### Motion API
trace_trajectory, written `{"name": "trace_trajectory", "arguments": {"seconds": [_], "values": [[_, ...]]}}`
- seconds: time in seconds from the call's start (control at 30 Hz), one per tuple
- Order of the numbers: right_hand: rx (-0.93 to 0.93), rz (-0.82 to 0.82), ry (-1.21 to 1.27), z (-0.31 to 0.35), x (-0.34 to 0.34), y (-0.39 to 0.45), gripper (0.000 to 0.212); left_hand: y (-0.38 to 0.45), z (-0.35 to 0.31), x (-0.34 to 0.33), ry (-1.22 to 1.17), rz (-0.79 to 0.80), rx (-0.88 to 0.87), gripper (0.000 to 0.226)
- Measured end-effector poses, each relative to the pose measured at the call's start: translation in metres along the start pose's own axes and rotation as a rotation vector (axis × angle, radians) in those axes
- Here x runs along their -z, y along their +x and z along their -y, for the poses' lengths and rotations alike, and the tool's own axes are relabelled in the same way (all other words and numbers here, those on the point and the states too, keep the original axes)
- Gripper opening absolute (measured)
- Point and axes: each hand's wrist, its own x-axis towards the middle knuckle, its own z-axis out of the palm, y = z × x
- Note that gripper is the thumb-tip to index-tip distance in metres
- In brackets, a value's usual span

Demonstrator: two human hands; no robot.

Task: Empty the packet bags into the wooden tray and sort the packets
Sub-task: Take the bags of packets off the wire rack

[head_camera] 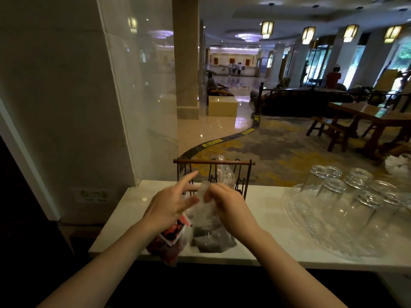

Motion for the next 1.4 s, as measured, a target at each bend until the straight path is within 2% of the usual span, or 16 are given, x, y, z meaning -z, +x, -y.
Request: {"name": "trace_trajectory", "arguments": {"seconds": [0.07, 0.13, 0.2, 0.27, 0.33, 0.43, 0.5, 0.63, 0.8, 0.9, 1.03, 1.27, 1.4], "values": [[-0.04, 0.02, 0.092, 0.002, -0.01, -0.001, 0.021, 0.0, -0.002, -0.007, 0.006, 0.072, 0.049, 0.065], [-0.158, -0.029, 0.227, -0.002, -0.016, 0.003, 0.013, 0.002, 0.003, -0.011, 0.014, 0.087, 0.057, 0.036], [-0.289, -0.197, 0.25, -0.014, -0.017, 0.01, 0.01, 0.004, 0.007, -0.01, 0.044, 0.095, 0.049, 0.023], [-0.389, -0.327, 0.16, -0.031, -0.015, 0.019, 0.01, 0.008, 0.008, -0.007, 0.153, 0.078, 0.045, 0.018], [-0.401, -0.267, -0.045, -0.045, -0.016, 0.026, 0.028, 0.014, 0.01, -0.004, 0.32, 0.008, -0.011, 0.015], [-0.277, -0.096, -0.367, -0.058, -0.029, 0.032, 0.061, 0.027, 0.018, -0.002, 0.567, -0.055, -0.112, 0.003], [-0.269, -0.038, -0.413, -0.062, -0.039, 0.033, 0.072, 0.035, 0.026, 0.0, 0.642, -0.075, -0.082, 0.01], [-0.285, -0.064, -0.525, -0.065, -0.046, 0.033, 0.07, 0.041, 0.031, -0.005, 0.58, -0.072, 0.021, 0.039], [-0.229, -0.095, -0.578, -0.068, -0.038, 0.04, 0.04, 0.043, 0.037, -0.016, 0.584, -0.101, 0.088, 0.046], [-0.233, -0.106, -0.496, -0.068, -0.036, 0.039, 0.023, 0.044, 0.041, -0.022, 0.612, -0.096, 0.102, 0.051], [-0.279, -0.168, -0.248, -0.071, -0.032, 0.031, 0.004, 0.041, 0.04, -0.025, 0.648, -0.126, 0.089, 0.055], [-0.309, -0.212, 0.183, -0.058, -0.008, 0.011, 0.014, 0.04, 0.031, -0.029, 0.631, -0.159, 0.115, 0.054], [-0.351, -0.235, 0.563, -0.03, 0.023, 0.005, 0.013, 0.038, 0.035, -0.03, 0.618, -0.159, 0.131, 0.05]]}}
